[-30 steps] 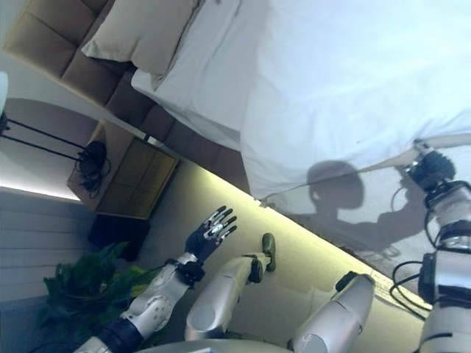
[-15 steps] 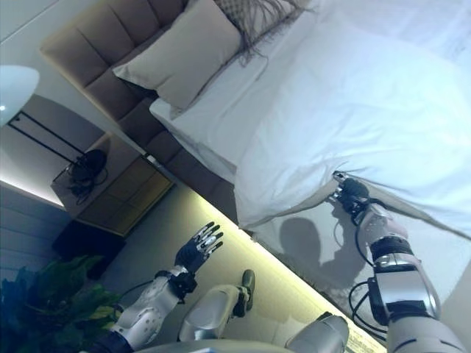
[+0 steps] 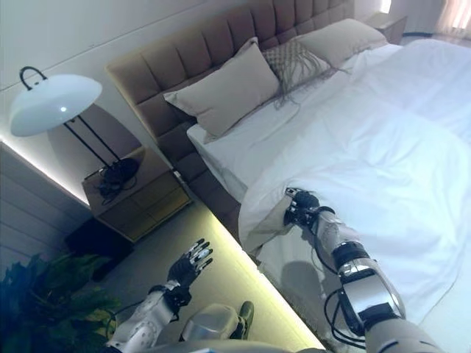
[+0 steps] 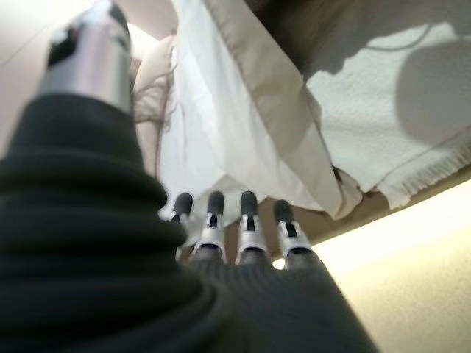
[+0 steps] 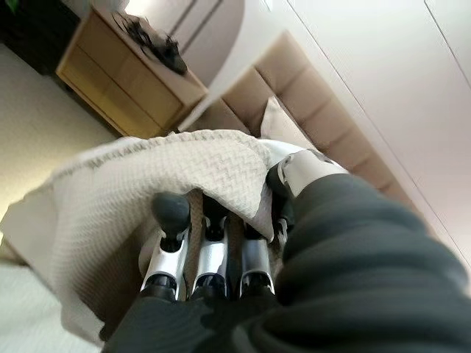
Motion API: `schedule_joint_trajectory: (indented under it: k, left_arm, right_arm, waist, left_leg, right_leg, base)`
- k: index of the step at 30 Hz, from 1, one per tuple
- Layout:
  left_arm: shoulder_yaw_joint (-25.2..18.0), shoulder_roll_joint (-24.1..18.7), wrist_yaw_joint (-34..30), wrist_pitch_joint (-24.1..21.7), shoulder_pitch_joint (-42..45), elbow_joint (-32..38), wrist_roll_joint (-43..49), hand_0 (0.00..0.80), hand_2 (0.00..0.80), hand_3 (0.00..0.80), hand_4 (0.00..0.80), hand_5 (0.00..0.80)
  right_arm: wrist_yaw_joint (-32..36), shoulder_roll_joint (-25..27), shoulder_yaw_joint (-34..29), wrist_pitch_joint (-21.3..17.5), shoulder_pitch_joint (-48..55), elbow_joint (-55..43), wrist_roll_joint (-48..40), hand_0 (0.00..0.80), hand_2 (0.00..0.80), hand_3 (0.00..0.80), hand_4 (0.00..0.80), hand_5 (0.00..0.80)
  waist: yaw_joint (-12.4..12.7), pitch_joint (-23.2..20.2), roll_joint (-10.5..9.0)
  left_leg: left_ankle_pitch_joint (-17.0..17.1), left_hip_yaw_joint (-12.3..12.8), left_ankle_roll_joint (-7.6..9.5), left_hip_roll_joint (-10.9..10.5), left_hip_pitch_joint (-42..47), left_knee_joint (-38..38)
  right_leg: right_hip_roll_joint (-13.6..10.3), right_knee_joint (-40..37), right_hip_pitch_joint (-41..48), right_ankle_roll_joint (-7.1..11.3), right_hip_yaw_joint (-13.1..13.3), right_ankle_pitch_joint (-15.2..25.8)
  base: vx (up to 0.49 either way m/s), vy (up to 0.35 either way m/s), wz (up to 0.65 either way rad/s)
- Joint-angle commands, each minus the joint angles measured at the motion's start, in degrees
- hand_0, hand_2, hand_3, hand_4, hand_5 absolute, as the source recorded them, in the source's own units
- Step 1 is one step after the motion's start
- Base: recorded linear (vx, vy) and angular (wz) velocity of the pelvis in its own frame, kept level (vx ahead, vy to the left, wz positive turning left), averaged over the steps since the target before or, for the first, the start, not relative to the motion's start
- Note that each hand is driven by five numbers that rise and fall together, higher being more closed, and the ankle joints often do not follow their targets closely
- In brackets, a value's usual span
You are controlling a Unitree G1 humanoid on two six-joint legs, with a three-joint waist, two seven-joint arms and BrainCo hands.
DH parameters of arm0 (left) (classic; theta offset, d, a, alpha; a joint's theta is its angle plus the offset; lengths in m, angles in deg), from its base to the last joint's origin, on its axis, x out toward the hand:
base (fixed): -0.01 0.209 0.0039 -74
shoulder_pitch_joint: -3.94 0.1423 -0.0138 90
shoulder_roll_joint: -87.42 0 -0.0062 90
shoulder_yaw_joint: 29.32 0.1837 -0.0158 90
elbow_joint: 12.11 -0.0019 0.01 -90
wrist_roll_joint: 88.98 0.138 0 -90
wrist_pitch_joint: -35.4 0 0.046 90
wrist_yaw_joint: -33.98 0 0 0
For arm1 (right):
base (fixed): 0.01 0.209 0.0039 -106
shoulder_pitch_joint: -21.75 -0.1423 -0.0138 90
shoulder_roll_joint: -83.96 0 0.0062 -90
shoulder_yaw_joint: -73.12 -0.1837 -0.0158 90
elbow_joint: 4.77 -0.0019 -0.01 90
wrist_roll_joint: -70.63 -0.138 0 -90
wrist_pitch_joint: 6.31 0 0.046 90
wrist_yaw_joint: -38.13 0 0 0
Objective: Make the bed neatly
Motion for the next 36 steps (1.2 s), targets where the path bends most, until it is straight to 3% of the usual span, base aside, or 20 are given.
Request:
schedule_joint_trajectory:
  k: [1,4,9,10,17,21,24,33,34,35,36]
  left_arm:
    - [-3.5,-0.6,0.9,-0.8,-1.2,4.2,1.5,0.0,0.0,0.0,0.0,0.0]
    - [-3.5,-1.1,1.7,-0.6,-1.1,4.1,1.1,0.0,0.0,0.0,0.0,0.0]
    - [-4.8,-1.9,2.6,-1.0,0.5,3.5,0.0,0.0,0.0,0.0,0.0,0.0]
    - [-5.4,-1.9,2.7,-1.0,1.1,3.7,-0.1,0.0,0.0,0.0,0.0,0.0]
    - [-7.9,-2.3,1.7,0.2,3.8,5.5,0.9,0.0,0.0,0.0,0.0,0.0]
    - [-8.6,-2.4,-0.1,0.8,4.4,5.7,2.1,0.0,0.0,0.0,0.0,0.0]
    - [-8.7,-2.5,-0.4,1.9,5.3,6.9,2.4,0.0,0.0,0.0,0.0,0.0]
    - [-8.6,-4.0,-2.6,4.6,5.1,8.3,2.4,0.0,0.0,0.0,0.0,0.0]
    - [-8.7,-4.1,-2.3,4.9,5.1,8.7,2.3,0.0,0.0,0.0,0.0,0.0]
    - [-8.7,-4.1,-1.9,5.1,5.1,9.1,2.2,0.0,0.0,0.0,0.0,0.0]
    - [-8.7,-4.3,-1.6,5.1,5.0,9.4,2.0,0.0,0.0,0.0,0.0,0.0]
  right_arm:
    - [1.9,-1.3,0.5,-1.4,-9.4,-4.7,2.4,0.8,0.8,0.8,0.8,0.8]
    - [1.8,-2.0,1.3,-0.8,-11.6,-4.0,1.5,0.8,0.8,0.8,0.8,0.8]
    - [1.5,-3.9,4.2,-1.2,-14.7,-3.1,4.6,0.8,0.8,0.8,0.8,0.8]
    - [0.9,-5.0,5.0,-1.2,-15.3,-3.4,4.0,0.8,0.8,0.8,0.8,0.8]
    - [-1.9,-13.9,10.0,-0.8,-18.7,-6.0,1.4,0.8,0.8,0.8,0.8,0.8]
    - [-6.1,-18.3,13.2,-0.7,-20.2,-6.5,-0.2,0.8,0.8,0.8,0.8,0.8]
    - [-8.3,-18.5,12.8,-0.9,-20.9,-4.8,-2.6,0.8,0.8,0.8,0.8,0.8]
    - [-4.3,-15.2,10.9,-1.4,-20.4,-2.5,-6.5,0.8,0.8,0.8,0.8,0.8]
    - [-4.0,-15.2,11.1,-1.5,-20.0,-3.4,-7.3,0.734,0.734,0.734,0.734,0.734]
    - [-3.9,-15.2,11.2,-1.5,-19.7,-4.2,-8.1,0.461,0.461,0.461,0.461,0.461]
    - [-3.8,-15.3,11.2,-1.4,-19.5,-5.2,-8.8,0.041,0.041,0.041,0.041,0.041]
  waist:
    - [3.3,1.4,-2.76]
    - [4.0,0.9,-3.07]
    - [5.7,0.1,-3.46]
    - [6.3,0.0,-3.38]
    - [9.8,-0.7,-3.63]
    - [11.4,-1.4,-3.71]
    - [12.0,-2.0,-3.59]
    - [12.1,-2.9,-4.1]
    - [11.9,-2.9,-4.15]
    - [11.8,-2.9,-4.2]
    - [11.7,-2.9,-4.25]
  left_leg:
    - [-4.7,-2.2,2.4,3.6,1.1,6.5]
    - [-4.3,-2.8,2.13,3.7,0.8,6.7]
    - [-3.8,-4.3,1.68,3.4,0.1,7.4]
    - [-4.8,-5.2,1.09,3.6,0.5,7.7]
    - [-3.7,-8.0,0.26,3.5,-0.2,7.8]
    - [-2.8,-9.3,0.05,3.2,0.4,6.7]
    - [-2.4,-9.6,-0.15,3.3,0.7,6.3]
    - [-1.8,-9.5,-0.84,4.0,1.9,5.0]
    - [-1.7,-9.3,-0.88,4.1,2.2,4.7]
    - [-1.6,-9.1,-0.93,4.2,2.3,4.4]
    - [-1.5,-9.0,-0.94,4.3,2.4,4.2]
  right_leg:
    - [-1.7,-23.3,6.6,3.13,-1.3,32.0]
    - [-2.3,-22.8,7.7,3.73,-1.9,32.4]
    - [-3.6,-21.1,10.2,4.42,-5.1,32.4]
    - [-3.3,-20.5,11.1,5.13,-4.9,31.2]
    - [-1.8,-22.7,15.7,5.63,-9.1,30.9]
    - [-0.3,-24.5,17.6,5.7,-10.0,30.8]
    - [0.3,-25.4,18.8,5.63,-10.8,30.5]
    - [2.2,-28.7,19.9,5.79,-11.9,31.5]
    - [2.4,-29.0,19.8,5.79,-11.9,31.7]
    - [2.5,-29.3,19.8,5.79,-11.7,31.8]
    - [2.7,-29.5,19.8,5.79,-11.7,32.0]
  base:
    - [0.027,0.093,0.25]
    - [0.049,0.108,0.19]
    - [0.071,0.121,0.32]
    - [0.094,0.049,0.28]
    - [0.028,-0.011,0.13]
    - [0.01,-0.022,-0.02]
    - [0.0,-0.026,-0.06]
    - [-0.002,-0.047,-0.04]
    - [-0.028,-0.04,-0.14]
    - [-0.034,-0.04,-0.16]
    - [-0.04,-0.035,-0.18]
